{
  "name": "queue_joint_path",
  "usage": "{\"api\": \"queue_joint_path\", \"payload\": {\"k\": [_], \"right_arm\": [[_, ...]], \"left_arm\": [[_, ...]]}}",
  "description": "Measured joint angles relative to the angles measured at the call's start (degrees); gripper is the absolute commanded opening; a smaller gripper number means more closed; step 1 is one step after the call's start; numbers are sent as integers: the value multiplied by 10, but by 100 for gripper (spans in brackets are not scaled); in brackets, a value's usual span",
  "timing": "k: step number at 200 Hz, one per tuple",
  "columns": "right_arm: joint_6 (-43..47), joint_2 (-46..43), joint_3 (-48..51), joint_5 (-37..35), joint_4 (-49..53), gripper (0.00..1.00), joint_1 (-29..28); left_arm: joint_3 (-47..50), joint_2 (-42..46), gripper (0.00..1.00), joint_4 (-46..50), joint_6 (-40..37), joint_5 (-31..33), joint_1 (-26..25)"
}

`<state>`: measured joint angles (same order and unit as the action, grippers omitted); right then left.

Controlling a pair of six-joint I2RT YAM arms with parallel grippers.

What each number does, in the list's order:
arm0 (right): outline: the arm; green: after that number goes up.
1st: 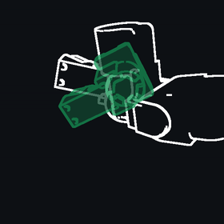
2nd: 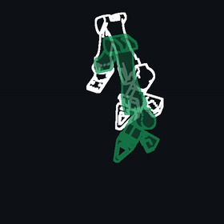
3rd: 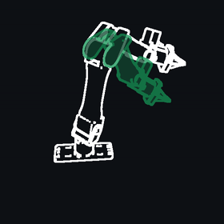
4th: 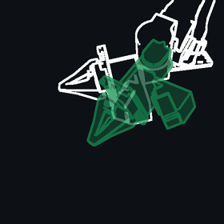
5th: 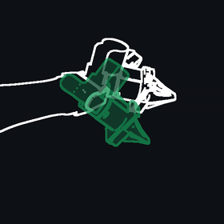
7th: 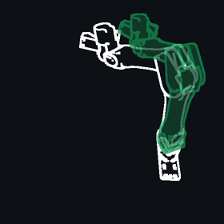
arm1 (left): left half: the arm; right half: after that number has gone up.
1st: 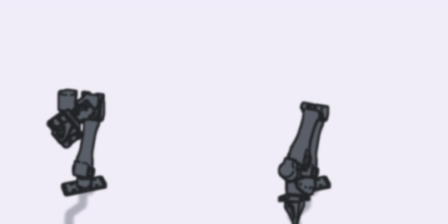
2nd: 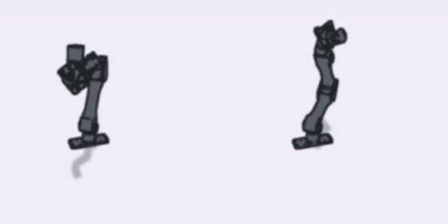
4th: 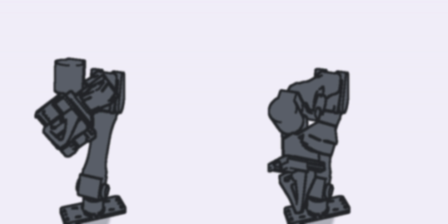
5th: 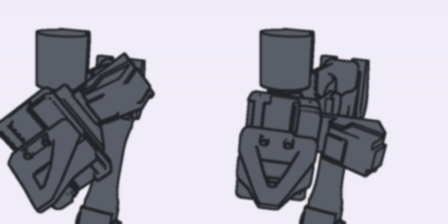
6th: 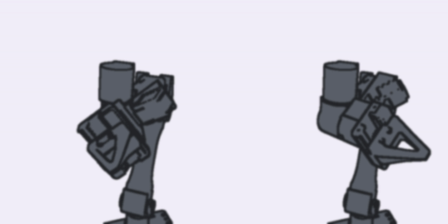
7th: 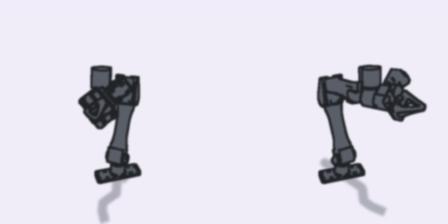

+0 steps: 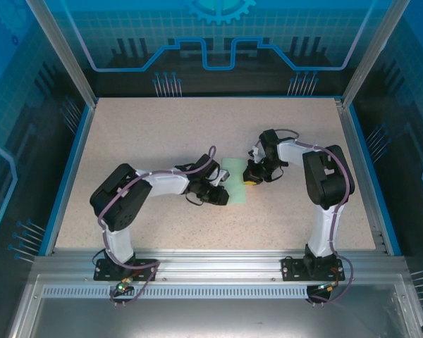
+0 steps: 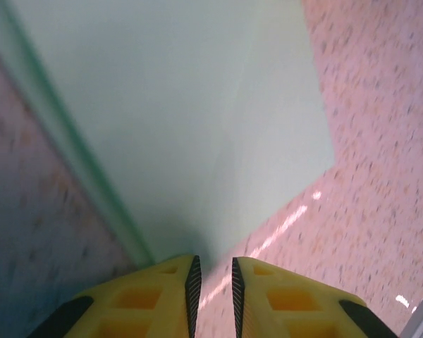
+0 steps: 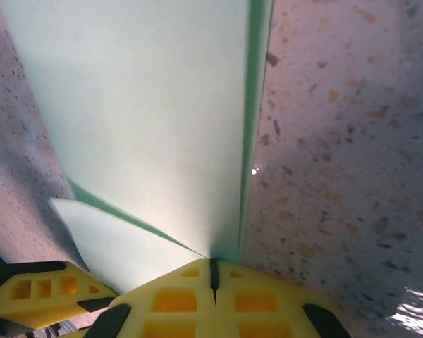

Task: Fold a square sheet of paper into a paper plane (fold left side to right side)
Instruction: Fold the triangle a second time at the center of the table, then turn over the paper at the center of the table.

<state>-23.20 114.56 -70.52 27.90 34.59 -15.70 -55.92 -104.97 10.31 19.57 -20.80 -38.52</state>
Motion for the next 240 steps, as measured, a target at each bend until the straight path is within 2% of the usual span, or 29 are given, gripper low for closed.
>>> {"api": "queue_joint_path", "payload": {"k": [24,34,42,59,85,116,138,171,191,217,240], "right_arm": [[4,0,0,2,-1,8,0],[4,-1,0,5,-2,13,0],[7,-3,3,6,-7,23,0],[11,-22,14,5,-24,44,0],[17,-106,51,-12,-51,70,12],[9,-242,119,-34,-90,99,42],[12,-298,167,-43,-105,99,49],[10,-321,241,-41,-116,100,49],[8,-327,268,-36,-117,99,49],[8,-329,276,-31,-123,100,49],[3,-329,277,-13,-141,100,49]], "left_arm": [[42,38,25,11,1,4,7],[56,55,26,20,2,4,15],[64,67,28,31,3,5,24],[66,85,41,48,9,6,39],[47,93,53,54,15,6,48],[-15,60,56,41,25,3,48],[-69,11,57,25,31,4,48],[-133,-56,53,23,35,9,48],[-155,-83,40,23,38,10,48],[-157,-91,16,24,43,10,48],[-156,-91,6,24,44,15,48]]}}
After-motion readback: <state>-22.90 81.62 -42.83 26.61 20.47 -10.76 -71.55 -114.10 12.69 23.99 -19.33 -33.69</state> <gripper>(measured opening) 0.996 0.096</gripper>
